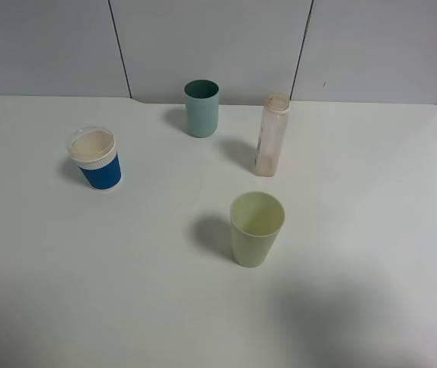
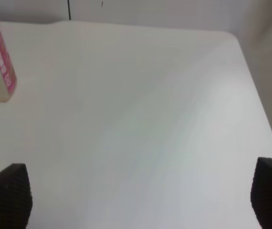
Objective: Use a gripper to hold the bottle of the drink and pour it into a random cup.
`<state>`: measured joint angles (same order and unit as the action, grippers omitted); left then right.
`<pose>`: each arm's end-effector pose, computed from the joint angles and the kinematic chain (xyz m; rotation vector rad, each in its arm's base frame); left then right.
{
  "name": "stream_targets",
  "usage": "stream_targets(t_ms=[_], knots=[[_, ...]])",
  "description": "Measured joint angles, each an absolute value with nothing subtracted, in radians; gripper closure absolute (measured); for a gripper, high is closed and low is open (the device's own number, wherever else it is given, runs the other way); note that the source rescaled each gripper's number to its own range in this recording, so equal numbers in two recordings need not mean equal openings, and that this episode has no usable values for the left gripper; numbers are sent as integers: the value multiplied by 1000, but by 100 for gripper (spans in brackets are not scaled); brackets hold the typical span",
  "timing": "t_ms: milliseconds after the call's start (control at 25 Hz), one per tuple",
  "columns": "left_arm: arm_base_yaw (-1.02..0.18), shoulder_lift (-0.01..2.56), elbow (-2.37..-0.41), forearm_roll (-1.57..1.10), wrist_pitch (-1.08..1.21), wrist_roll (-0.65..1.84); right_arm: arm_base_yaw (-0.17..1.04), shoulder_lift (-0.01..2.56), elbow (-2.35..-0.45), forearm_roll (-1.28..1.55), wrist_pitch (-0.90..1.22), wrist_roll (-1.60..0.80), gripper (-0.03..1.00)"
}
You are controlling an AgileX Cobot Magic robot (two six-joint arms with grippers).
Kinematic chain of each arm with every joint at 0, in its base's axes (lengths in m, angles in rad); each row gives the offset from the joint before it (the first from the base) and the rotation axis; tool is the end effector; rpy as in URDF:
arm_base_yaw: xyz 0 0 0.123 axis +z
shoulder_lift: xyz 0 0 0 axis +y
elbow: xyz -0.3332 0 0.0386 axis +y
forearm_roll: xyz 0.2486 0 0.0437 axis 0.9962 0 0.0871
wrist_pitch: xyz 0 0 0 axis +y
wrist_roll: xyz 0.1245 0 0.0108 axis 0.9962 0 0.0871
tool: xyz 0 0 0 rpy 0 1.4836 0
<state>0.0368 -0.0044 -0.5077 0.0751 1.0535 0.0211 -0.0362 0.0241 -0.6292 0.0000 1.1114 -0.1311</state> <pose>-0.0263 0.0072 0.2654 -0.0196 2.0249 0.1262 -0.0384 0.0014 0.2960 -0.0945 1.9893 -0.1080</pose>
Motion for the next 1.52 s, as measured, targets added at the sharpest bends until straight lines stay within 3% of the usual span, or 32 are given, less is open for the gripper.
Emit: stream_targets(t_ms=[440, 1520], knots=[[37, -4, -508, 75, 1053, 21, -36, 16, -513, 0, 1078, -86, 10], [37, -4, -508, 75, 1053, 21, -36, 13, -513, 0, 1070, -84, 10]])
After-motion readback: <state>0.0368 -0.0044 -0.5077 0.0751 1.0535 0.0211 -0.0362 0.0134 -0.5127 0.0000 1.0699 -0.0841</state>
